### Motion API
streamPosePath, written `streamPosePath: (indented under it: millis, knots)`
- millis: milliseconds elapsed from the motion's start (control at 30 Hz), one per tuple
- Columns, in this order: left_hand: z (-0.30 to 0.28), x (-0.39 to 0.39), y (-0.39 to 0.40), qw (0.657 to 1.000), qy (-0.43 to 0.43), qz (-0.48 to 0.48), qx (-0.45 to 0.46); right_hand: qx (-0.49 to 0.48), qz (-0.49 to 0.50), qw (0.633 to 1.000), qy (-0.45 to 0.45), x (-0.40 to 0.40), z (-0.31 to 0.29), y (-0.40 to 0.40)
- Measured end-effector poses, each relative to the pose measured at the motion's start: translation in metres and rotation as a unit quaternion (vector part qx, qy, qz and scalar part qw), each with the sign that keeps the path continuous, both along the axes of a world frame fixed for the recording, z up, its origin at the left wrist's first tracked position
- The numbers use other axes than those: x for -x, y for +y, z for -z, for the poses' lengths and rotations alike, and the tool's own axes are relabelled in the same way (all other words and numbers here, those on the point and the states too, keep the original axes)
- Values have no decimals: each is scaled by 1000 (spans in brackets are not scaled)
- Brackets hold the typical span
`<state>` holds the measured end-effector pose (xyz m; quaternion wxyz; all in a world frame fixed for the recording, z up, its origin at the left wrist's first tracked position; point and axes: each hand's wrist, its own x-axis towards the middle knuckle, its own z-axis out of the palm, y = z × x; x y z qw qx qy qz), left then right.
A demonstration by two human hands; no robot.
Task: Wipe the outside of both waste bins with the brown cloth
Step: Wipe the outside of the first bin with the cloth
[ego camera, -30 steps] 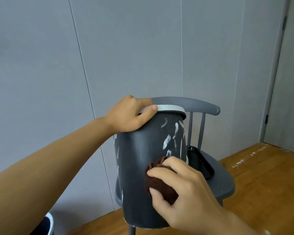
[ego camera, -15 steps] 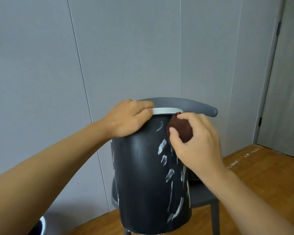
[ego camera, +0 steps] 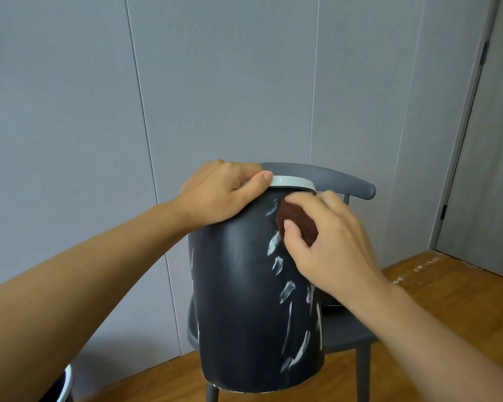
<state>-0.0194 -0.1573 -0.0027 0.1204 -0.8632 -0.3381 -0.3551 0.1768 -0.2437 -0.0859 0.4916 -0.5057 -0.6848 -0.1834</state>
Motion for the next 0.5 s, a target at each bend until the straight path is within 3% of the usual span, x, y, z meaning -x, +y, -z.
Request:
streamPosePath:
  millis: [100,267,400,500]
  knots:
    - [0,-3,-2,1000,8,2,-17,-13,27,1000,6,0,-11,3]
    - [0,-3,-2,999,18,1,-29,-23,-25,989,-143,-5,-10,-9]
    - [-1,-13,-5,998,39,6,-49,-45,30,997,-64,-6,-19,-4]
    - [-1,-13,-3,998,42,2,-48,-28,-37,986,-160,-5,-7,-12]
